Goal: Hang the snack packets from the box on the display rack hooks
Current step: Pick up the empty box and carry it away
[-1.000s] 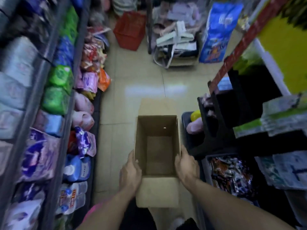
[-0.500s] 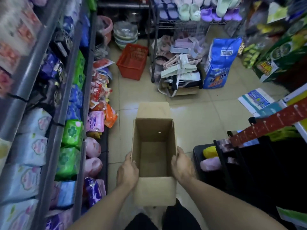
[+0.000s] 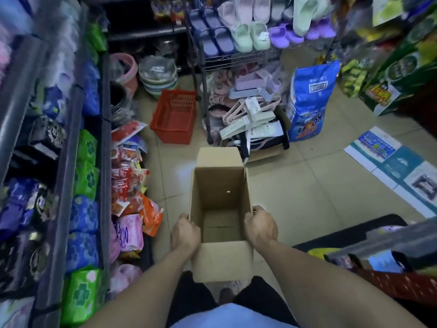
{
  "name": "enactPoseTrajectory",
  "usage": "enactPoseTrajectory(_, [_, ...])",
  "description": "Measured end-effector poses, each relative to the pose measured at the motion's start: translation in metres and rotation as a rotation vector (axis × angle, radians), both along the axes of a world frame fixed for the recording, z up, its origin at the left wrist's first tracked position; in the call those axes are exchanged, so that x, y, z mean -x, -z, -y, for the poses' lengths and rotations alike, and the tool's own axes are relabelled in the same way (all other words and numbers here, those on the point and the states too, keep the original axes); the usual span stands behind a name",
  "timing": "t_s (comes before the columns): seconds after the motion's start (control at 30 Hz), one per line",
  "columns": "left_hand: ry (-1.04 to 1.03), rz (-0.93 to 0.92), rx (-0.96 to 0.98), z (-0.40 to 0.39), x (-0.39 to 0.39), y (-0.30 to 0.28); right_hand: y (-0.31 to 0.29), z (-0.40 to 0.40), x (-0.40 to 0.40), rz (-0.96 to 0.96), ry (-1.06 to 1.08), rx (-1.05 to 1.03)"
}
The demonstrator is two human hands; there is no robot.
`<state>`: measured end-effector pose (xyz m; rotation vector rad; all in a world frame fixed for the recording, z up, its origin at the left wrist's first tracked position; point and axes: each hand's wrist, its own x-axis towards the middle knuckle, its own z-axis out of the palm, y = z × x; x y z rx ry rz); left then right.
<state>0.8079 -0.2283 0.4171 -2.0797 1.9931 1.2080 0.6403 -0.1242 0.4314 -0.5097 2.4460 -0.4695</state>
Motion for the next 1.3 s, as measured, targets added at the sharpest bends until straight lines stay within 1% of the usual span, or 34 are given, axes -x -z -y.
enactPoseTrajectory(0.17, [0.126,0.027,-0.017,0.077,0.096,-0.024,-0.009,0.061,0.08,-0.046,0.079,0.023])
enactPoseTrajectory(0.3, [0.214,0.006,-0.062,0.137,0.186,-0.017,-0.004,0.101,0.153,-0.077,0.176,0.019])
enactPoseTrajectory(0.47, [0.421,0.03,-0.176,0.197,0.301,-0.004,-0.002,0.135,0.242,-0.099,0.375,0.016])
enactPoseTrajectory(0.57, [0.57,0.063,-0.164,0.213,0.371,-0.005,-0.003,0.14,0.292,-0.102,0.51,-0.001])
enactPoseTrajectory(0.67, [0.766,0.108,-0.137,0.214,0.442,-0.008,-0.002,0.132,0.338,-0.104,0.631,0.011])
enactPoseTrajectory(0.8, [0.864,0.071,-0.147,0.201,0.531,-0.005,0.009,0.111,0.406,-0.098,0.73,0.004])
enactPoseTrajectory(1.0, [0.934,0.149,-0.165,0.163,0.669,0.015,0.033,0.069,0.539,-0.084,0.796,-0.031])
enactPoseTrajectory(1.13, [1.008,0.166,-0.207,0.143,0.75,0.024,0.048,0.046,0.626,-0.073,0.858,-0.044])
enactPoseTrajectory(1.3, [1.076,0.18,-0.212,0.142,0.847,0.051,0.07,0.039,0.713,-0.053,0.906,-0.035])
